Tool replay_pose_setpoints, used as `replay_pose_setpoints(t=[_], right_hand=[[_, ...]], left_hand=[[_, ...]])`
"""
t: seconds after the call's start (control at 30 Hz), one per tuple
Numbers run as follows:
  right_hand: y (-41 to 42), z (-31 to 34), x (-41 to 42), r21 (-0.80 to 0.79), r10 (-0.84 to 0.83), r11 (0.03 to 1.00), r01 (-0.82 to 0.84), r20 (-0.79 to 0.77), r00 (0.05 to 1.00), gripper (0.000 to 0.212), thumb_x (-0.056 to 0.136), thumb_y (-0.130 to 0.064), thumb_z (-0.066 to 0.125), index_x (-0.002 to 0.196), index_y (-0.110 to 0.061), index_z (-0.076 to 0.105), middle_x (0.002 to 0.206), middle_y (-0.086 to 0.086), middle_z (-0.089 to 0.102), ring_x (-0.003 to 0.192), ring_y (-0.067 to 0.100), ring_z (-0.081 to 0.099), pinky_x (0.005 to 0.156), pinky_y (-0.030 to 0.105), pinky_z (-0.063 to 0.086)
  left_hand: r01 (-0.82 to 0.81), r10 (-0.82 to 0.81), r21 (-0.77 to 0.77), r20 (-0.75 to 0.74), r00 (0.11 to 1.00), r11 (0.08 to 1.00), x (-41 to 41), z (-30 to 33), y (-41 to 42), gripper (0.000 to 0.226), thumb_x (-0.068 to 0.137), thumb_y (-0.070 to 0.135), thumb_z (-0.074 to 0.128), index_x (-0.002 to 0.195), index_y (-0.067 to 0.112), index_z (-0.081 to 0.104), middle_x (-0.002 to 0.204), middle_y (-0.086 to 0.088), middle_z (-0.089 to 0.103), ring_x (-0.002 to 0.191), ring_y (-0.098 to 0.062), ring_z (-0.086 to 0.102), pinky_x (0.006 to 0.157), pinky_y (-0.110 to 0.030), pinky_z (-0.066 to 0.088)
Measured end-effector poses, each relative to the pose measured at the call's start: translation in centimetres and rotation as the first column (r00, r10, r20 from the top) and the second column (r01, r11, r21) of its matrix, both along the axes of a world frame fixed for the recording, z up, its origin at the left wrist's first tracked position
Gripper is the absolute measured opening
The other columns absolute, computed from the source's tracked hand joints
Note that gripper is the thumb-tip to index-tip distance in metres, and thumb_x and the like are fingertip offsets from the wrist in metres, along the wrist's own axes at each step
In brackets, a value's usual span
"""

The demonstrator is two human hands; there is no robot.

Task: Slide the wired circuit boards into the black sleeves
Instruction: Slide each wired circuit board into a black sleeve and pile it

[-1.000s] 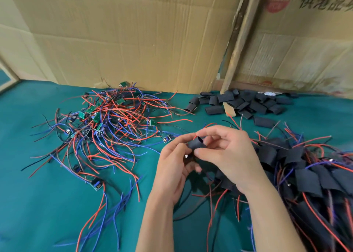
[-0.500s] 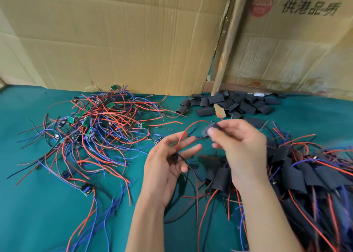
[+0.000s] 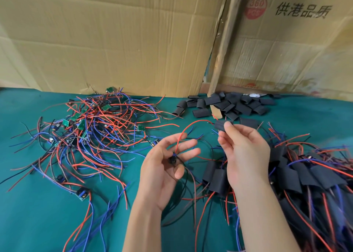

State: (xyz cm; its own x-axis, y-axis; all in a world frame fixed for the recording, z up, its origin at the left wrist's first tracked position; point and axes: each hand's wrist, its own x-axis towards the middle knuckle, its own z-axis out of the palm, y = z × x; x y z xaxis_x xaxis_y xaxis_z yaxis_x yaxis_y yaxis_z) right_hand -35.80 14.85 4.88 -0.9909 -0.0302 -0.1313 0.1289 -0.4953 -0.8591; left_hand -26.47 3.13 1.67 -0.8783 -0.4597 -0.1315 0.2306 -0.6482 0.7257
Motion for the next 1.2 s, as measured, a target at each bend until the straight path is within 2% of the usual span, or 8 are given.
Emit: replay_pose_setpoints(t=[0.33, 0.5, 0.6, 0.73, 0.83, 0.93, 1.07, 1.2], right_hand=[[-0.15, 0.41, 0.31, -0.195, 0.239, 0.957, -0.216, 0.102, 0.966, 0.008, 0.091, -0.004, 0.072, 0.089, -0.008, 0.065, 0.070, -0.001, 0.071, 0.066, 0.010, 0.071, 0.061, 0.017, 0.055], [-0.18, 0.57, 0.28, -0.310, 0.283, 0.918, -0.249, 0.070, 0.956, 0.010, 0.085, -0.005, 0.074, 0.089, -0.011, 0.067, 0.075, -0.001, 0.071, 0.065, 0.010, 0.070, 0.060, 0.017, 0.054], [-0.23, 0.68, 0.48, -0.278, 0.305, 0.917, -0.288, 0.022, 0.952, 0.028, 0.071, -0.010, 0.079, 0.095, -0.011, 0.065, 0.076, -0.002, 0.070, 0.063, 0.008, 0.067, 0.059, 0.016, 0.053], [-0.14, 0.47, 0.41, -0.112, 0.324, 0.939, -0.324, -0.015, 0.946, 0.030, 0.081, 0.003, 0.075, 0.104, -0.011, 0.061, 0.072, -0.001, 0.068, 0.059, 0.011, 0.062, 0.053, 0.018, 0.050], [-0.02, 0.33, 0.43, -0.004, 0.350, 0.937, -0.350, -0.044, 0.936, 0.041, 0.080, 0.009, 0.074, 0.115, -0.006, 0.059, 0.072, 0.003, 0.069, 0.056, 0.013, 0.057, 0.052, 0.020, 0.048], [-0.08, 0.28, 0.46, 0.034, 0.374, 0.927, -0.372, -0.061, 0.925, 0.055, 0.078, 0.012, 0.075, 0.124, -0.009, 0.055, 0.072, 0.004, 0.069, 0.053, 0.014, 0.051, 0.048, 0.021, 0.044], [-0.42, 0.09, 0.60, 0.136, 0.376, 0.922, -0.363, -0.081, 0.923, 0.060, 0.075, 0.019, 0.072, 0.123, -0.012, 0.054, 0.075, 0.007, 0.073, 0.048, 0.015, 0.048, 0.046, 0.023, 0.040], [-0.33, -0.01, 0.61, 0.159, 0.348, 0.929, -0.333, -0.076, 0.935, 0.057, 0.073, 0.021, 0.070, 0.119, -0.010, 0.055, 0.073, 0.009, 0.073, 0.047, 0.016, 0.049, 0.044, 0.025, 0.038]], left_hand=[[0.060, -0.060, -0.037, 0.010, 0.998, 0.997, 0.04, -0.26, -0.04, 0.046, 0.088, -0.002, 0.024, 0.110, 0.002, 0.063, 0.109, -0.027, 0.072, 0.081, -0.028, 0.075, 0.033, -0.016, 0.034], [0.113, -0.109, -0.089, 0.041, 0.993, 0.990, 0.13, -0.49, -0.02, 0.046, 0.089, -0.002, 0.022, 0.113, 0.000, 0.062, 0.108, -0.028, 0.072, 0.075, -0.027, 0.074, 0.030, -0.016, 0.032], [0.161, -0.155, -0.139, 0.054, 0.986, 0.977, 0.20, -0.60, 0.01, 0.047, 0.089, -0.001, 0.023, 0.114, 0.000, 0.062, 0.111, -0.028, 0.071, 0.075, -0.027, 0.074, 0.030, -0.016, 0.032], [0.233, -0.225, -0.214, 0.059, 0.973, 0.949, 0.30, -0.35, 0.31, 0.051, 0.078, 0.008, 0.034, 0.120, 0.000, 0.063, 0.116, -0.024, 0.071, 0.083, -0.029, 0.075, 0.030, -0.016, 0.033], [0.238, -0.234, -0.199, 0.044, 0.971, 0.951, 0.29, -0.33, 0.31, 0.054, 0.077, 0.008, 0.037, 0.128, 0.006, 0.056, 0.119, -0.023, 0.071, 0.095, -0.035, 0.074, 0.031, -0.017, 0.035], [0.240, -0.242, -0.176, 0.012, 0.970, 0.955, 0.28, -0.41, 0.13, 0.060, 0.080, 0.005, 0.036, 0.138, 0.010, 0.050, 0.125, -0.020, 0.069, 0.109, -0.038, 0.070, 0.034, -0.019, 0.040], [0.243, -0.251, -0.165, -0.025, 0.968, 0.956, 0.25, -0.67, 0.08, 0.060, 0.089, -0.003, 0.034, 0.143, 0.018, 0.051, 0.130, -0.019, 0.066, 0.115, -0.040, 0.067, 0.041, -0.022, 0.048], [0.266, -0.278, -0.151, -0.065, 0.958, 0.952, 0.35, -0.96, 0.18, 0.058, 0.093, -0.003, 0.044, 0.144, 0.023, 0.054, 0.130, -0.015, 0.066, 0.114, -0.041, 0.067, 0.054, -0.028, 0.057]])
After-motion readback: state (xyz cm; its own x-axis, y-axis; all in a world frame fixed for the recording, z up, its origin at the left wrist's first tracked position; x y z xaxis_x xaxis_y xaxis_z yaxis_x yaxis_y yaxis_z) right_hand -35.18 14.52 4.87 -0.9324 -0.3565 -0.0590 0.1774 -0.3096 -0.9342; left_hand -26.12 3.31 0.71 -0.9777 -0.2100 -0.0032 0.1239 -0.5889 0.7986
